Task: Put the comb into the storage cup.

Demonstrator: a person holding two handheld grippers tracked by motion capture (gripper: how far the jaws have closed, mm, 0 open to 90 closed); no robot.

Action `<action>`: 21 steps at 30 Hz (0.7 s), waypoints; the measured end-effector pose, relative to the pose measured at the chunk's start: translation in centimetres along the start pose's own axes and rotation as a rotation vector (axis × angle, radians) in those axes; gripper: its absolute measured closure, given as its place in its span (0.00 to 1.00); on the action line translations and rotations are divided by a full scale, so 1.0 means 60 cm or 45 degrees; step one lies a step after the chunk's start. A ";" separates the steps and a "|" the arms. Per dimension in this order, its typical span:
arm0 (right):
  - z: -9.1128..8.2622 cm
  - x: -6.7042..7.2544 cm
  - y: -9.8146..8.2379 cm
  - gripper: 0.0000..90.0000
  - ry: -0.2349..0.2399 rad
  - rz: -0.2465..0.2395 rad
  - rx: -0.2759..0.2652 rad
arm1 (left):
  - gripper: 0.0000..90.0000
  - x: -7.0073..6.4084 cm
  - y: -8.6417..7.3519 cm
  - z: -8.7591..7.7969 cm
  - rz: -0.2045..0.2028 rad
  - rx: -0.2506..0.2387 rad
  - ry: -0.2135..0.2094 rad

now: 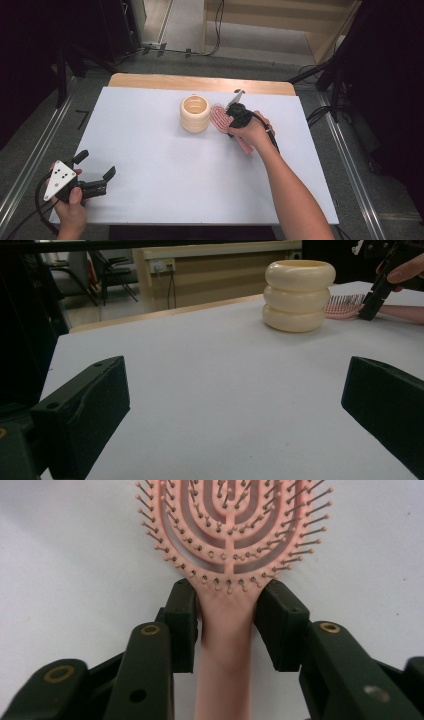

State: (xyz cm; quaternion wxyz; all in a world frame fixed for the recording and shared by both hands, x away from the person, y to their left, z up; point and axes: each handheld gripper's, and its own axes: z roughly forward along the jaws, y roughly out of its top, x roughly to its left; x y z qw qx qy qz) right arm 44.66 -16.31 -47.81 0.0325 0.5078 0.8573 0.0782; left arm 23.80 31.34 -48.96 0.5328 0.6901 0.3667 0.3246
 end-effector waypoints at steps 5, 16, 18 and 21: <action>0.000 -0.009 -0.004 0.75 0.025 0.047 -0.026 | 0.00 0.000 0.000 0.000 -0.001 0.000 -0.001; -0.003 -0.022 -0.016 0.76 0.027 0.090 -0.117 | 0.00 0.000 0.000 0.000 0.002 0.001 0.000; -0.006 -0.023 -0.020 0.76 0.023 0.095 -0.151 | 0.00 -0.002 0.000 0.001 0.012 0.003 0.002; -0.013 -0.026 -0.025 0.76 0.006 0.110 -0.201 | 0.00 -0.006 0.001 0.002 0.039 0.011 0.005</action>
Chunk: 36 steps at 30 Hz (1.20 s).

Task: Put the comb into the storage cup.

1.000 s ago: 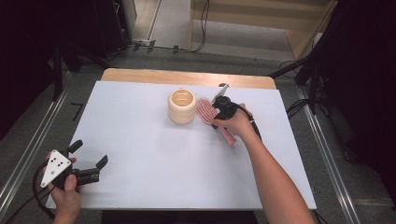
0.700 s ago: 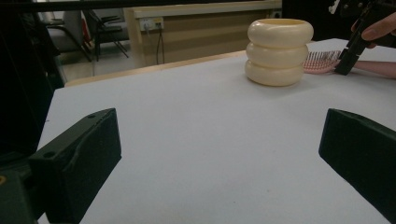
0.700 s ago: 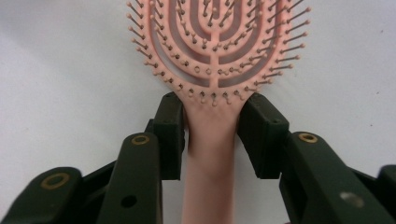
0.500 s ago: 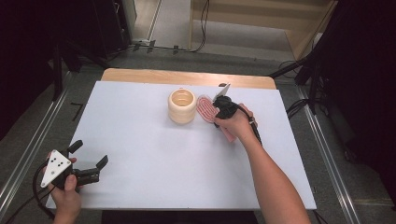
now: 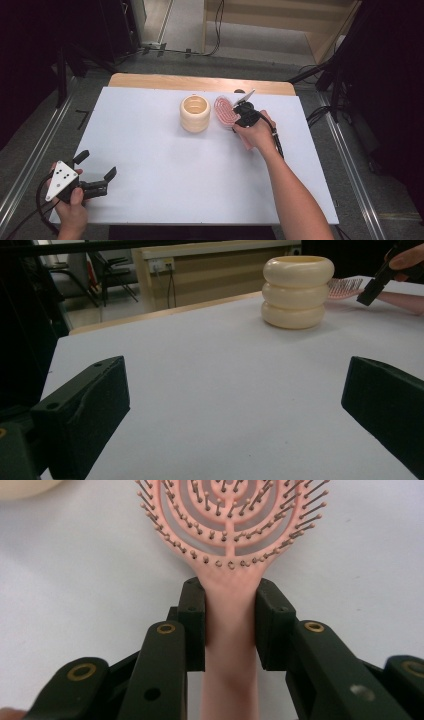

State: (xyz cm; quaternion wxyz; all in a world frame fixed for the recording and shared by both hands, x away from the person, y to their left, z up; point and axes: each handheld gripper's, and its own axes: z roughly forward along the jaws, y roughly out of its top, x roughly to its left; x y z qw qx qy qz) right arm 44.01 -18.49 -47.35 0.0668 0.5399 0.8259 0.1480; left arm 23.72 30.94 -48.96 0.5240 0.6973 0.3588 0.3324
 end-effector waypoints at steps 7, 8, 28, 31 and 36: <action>-0.020 -0.008 -0.013 0.76 0.011 0.035 -0.151 | 0.00 -0.006 0.003 0.001 0.035 0.007 0.012; -0.024 -0.008 -0.015 0.76 0.013 0.038 -0.178 | 0.00 -0.008 0.004 0.001 0.055 0.013 0.013; -0.072 0.000 -0.074 0.76 0.111 0.021 -0.615 | 0.00 -0.044 0.044 0.026 0.080 -0.006 -0.100; -0.075 0.002 -0.080 0.76 0.113 0.023 -0.657 | 0.00 -0.053 0.055 0.033 0.084 -0.005 -0.128; -0.084 0.004 -0.094 0.76 0.122 0.023 -0.734 | 0.00 -0.067 0.073 0.054 0.089 0.007 -0.168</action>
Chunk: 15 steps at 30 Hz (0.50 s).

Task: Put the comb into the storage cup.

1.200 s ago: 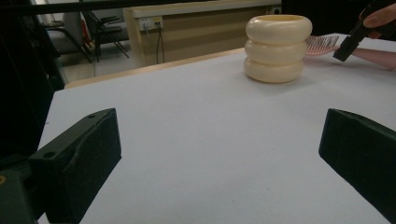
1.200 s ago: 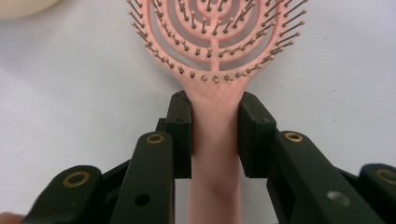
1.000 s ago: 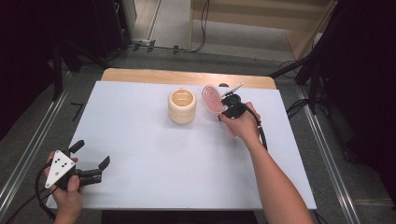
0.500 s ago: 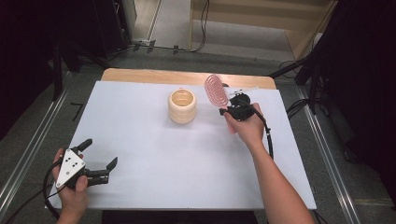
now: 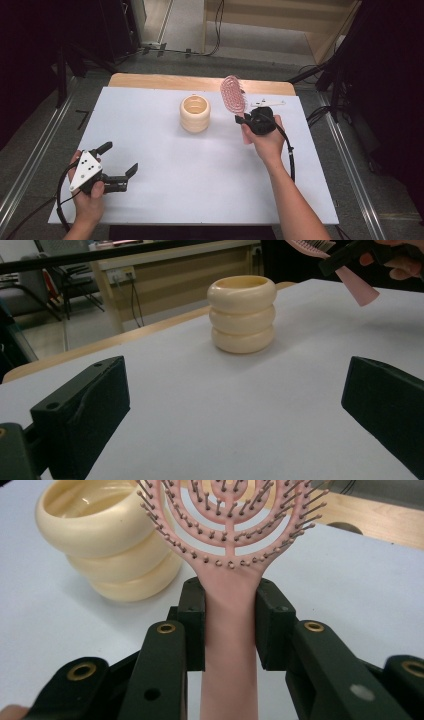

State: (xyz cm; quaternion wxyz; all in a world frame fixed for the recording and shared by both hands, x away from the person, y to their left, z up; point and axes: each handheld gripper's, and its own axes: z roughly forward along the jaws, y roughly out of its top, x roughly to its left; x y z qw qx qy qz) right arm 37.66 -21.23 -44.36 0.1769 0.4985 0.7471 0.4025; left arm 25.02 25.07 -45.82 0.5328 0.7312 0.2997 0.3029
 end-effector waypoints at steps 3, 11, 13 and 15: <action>-0.008 0.000 -0.005 0.76 0.009 -0.004 -0.041 | 0.00 -0.006 0.015 0.013 0.010 -0.019 -0.009; -0.030 0.005 -0.021 0.76 0.027 -0.025 -0.127 | 0.00 -0.017 0.055 0.041 0.013 -0.059 -0.044; -0.033 0.007 -0.025 0.76 0.028 -0.038 -0.141 | 0.00 -0.021 0.066 0.051 0.016 -0.070 -0.053; -0.036 0.008 -0.027 0.76 0.036 -0.041 -0.158 | 0.00 -0.024 0.073 0.059 0.011 -0.081 -0.060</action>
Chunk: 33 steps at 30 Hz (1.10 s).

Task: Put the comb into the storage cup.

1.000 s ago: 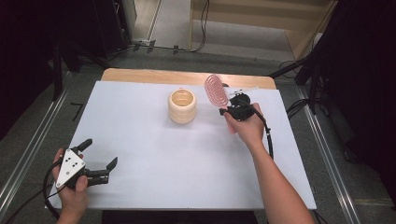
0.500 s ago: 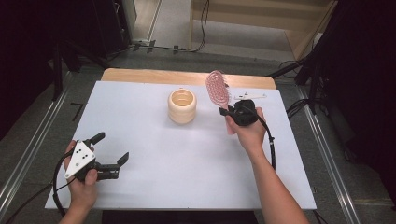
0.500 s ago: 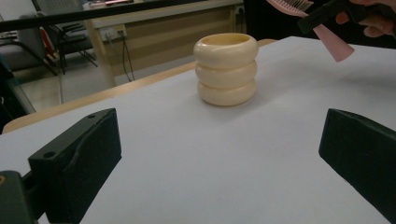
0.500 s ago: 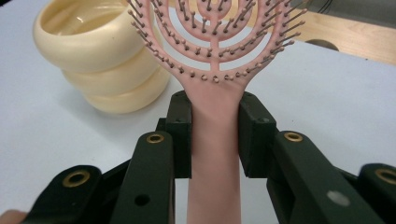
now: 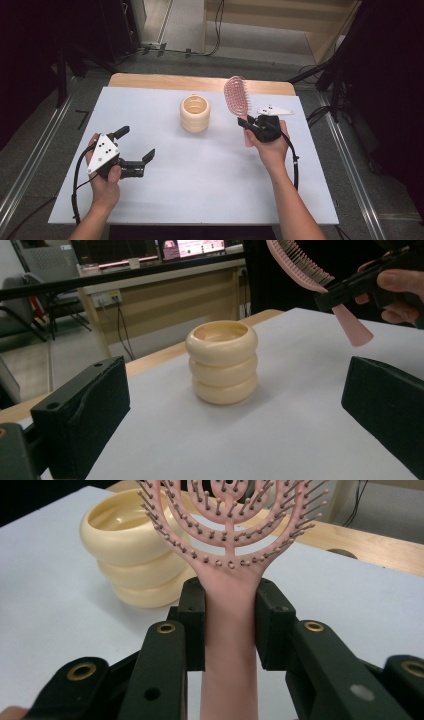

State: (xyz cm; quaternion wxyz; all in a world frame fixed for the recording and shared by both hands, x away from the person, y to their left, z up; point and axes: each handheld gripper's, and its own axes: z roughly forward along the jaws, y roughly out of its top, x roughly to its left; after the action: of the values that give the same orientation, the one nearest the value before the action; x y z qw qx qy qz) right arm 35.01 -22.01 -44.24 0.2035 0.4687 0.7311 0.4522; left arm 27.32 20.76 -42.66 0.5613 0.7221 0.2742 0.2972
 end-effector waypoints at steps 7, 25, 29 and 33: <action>-0.010 0.007 -0.007 0.76 0.021 0.000 -0.054 | 0.00 -0.002 0.016 0.026 -0.035 0.012 -0.064; -0.022 0.030 -0.032 0.76 0.123 -0.059 -0.164 | 0.00 -0.022 0.054 0.095 -0.064 0.002 -0.137; -0.019 0.041 -0.041 0.76 0.128 -0.168 -0.212 | 0.00 -0.029 0.055 0.110 -0.061 0.011 -0.160; -0.017 0.055 -0.044 0.76 0.161 -0.199 -0.219 | 0.00 -0.040 0.052 0.123 -0.085 0.020 -0.216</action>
State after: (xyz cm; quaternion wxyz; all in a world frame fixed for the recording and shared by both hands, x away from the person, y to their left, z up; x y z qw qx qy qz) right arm 31.39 -20.04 -45.56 0.2310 0.3615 0.7353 0.5246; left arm 31.36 13.53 -41.37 0.5863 0.7396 0.2519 0.2140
